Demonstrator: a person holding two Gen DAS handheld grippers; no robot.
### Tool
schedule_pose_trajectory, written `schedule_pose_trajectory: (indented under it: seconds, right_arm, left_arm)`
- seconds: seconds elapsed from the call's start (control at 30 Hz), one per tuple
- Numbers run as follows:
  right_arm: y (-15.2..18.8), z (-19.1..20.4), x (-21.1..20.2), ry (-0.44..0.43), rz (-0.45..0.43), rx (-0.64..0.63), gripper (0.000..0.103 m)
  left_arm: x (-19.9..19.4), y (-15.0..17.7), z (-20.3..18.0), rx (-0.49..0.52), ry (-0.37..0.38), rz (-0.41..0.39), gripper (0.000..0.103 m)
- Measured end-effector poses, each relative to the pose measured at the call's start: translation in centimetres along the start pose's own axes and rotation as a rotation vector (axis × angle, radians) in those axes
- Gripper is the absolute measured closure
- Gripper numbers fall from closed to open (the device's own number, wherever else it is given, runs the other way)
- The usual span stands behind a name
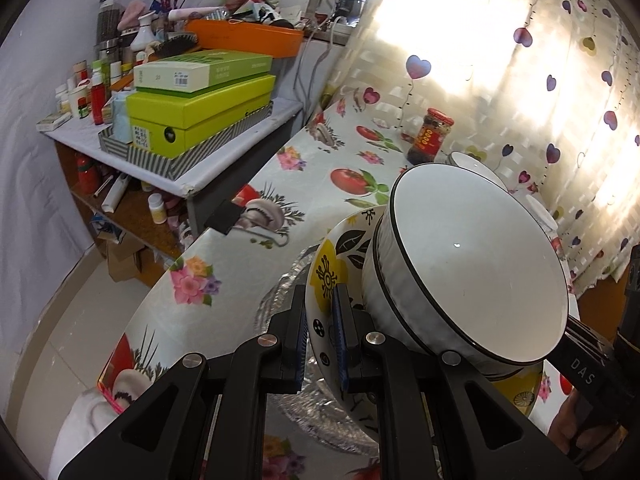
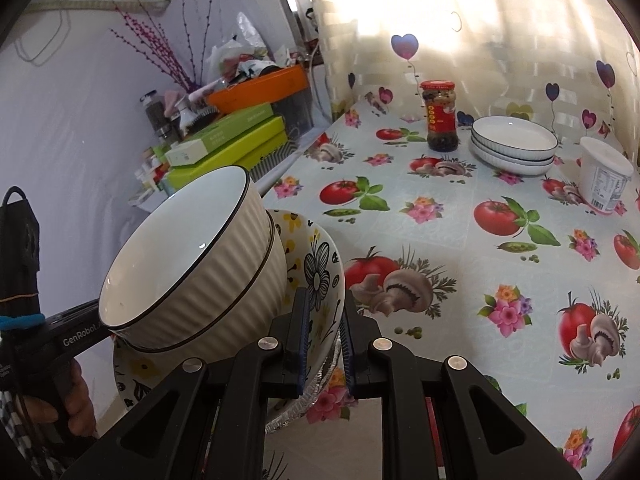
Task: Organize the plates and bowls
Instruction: 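Lift the floral plate with bowls using both tools, carry toward foil pans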
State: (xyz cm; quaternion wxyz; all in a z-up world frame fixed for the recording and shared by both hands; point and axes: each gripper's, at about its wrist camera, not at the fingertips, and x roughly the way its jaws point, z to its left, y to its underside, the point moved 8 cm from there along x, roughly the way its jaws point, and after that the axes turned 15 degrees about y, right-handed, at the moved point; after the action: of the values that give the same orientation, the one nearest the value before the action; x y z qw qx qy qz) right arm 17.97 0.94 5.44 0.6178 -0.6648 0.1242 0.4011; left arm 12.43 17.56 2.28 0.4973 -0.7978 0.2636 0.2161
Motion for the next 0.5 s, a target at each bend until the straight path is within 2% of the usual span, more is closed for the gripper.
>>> schedule_pose_trajectory:
  seconds: [0.5]
  right_arm:
    - [1.7,1.5,2.1,-0.018,0.045,-0.048,0.089]
  left_arm:
    - [1.0,1.8,2.4,-0.043,-0.045,0.031,0.092]
